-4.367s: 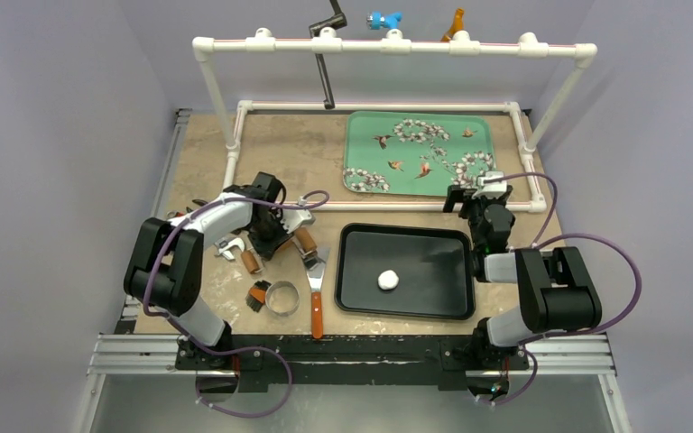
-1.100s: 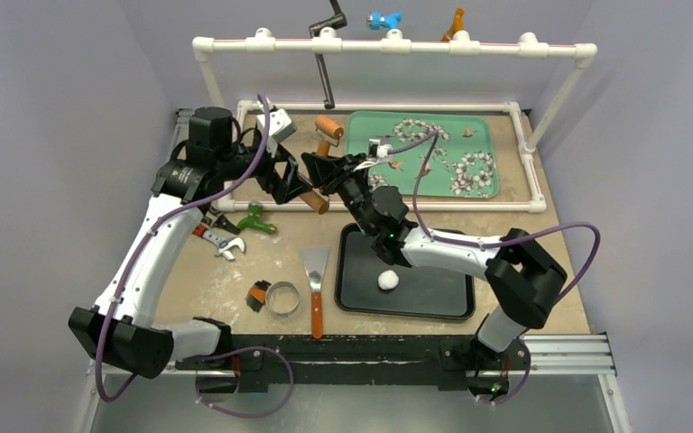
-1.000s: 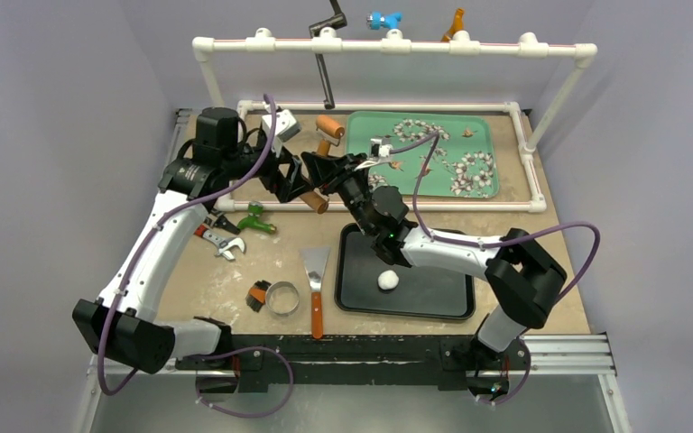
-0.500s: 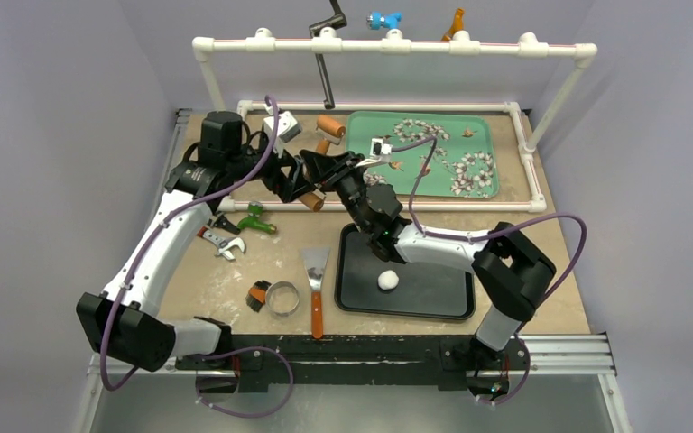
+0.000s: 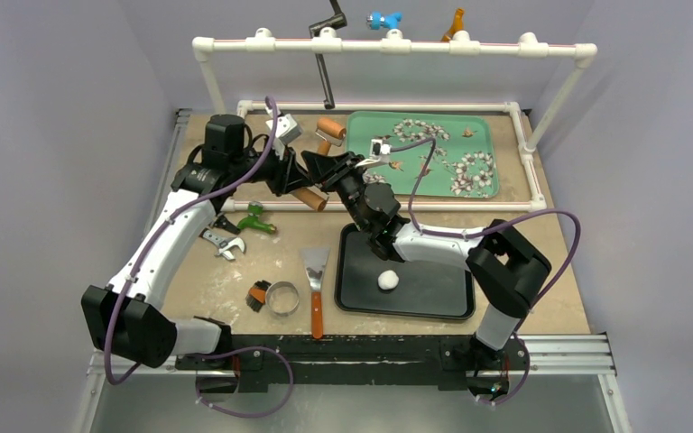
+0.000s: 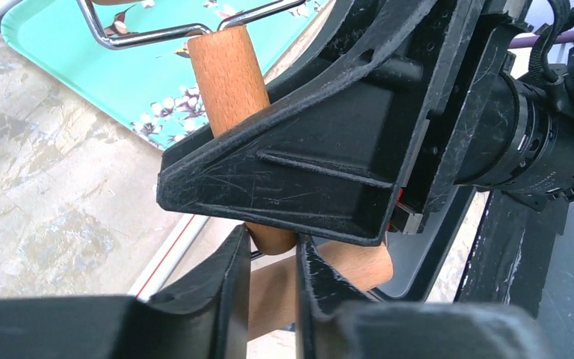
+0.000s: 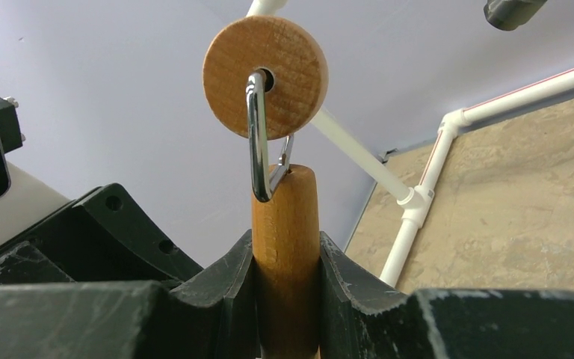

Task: Roll out the dumpling wrappers from the dough

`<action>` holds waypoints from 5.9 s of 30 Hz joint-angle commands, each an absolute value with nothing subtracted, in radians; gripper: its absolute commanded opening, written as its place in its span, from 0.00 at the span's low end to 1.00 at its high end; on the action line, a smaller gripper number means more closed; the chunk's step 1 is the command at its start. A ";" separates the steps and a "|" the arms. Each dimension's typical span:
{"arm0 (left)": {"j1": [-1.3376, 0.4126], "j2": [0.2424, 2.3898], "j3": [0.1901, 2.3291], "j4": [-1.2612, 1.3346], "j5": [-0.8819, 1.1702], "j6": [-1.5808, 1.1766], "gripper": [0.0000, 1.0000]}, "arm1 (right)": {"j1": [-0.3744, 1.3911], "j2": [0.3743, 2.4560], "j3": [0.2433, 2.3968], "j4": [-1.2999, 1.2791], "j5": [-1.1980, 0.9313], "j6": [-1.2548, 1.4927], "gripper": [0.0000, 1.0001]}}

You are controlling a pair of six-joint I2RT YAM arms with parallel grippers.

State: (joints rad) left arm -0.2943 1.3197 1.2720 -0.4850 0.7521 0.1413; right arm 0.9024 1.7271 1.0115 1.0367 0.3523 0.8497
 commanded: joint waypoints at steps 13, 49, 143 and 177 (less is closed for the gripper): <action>-0.321 1.182 1.403 -0.728 0.582 0.528 0.62 | 0.914 1.622 1.032 1.125 0.247 0.766 0.00; -0.230 1.224 1.675 -0.975 1.059 0.426 0.55 | 0.804 1.582 1.037 1.181 -0.706 0.312 0.00; -0.334 1.384 1.278 -0.766 0.818 0.485 0.35 | 0.766 1.668 0.990 0.601 -0.528 0.130 0.00; -0.359 1.297 0.872 -0.115 0.508 0.443 0.88 | 0.678 1.740 0.871 1.035 -0.302 0.858 0.00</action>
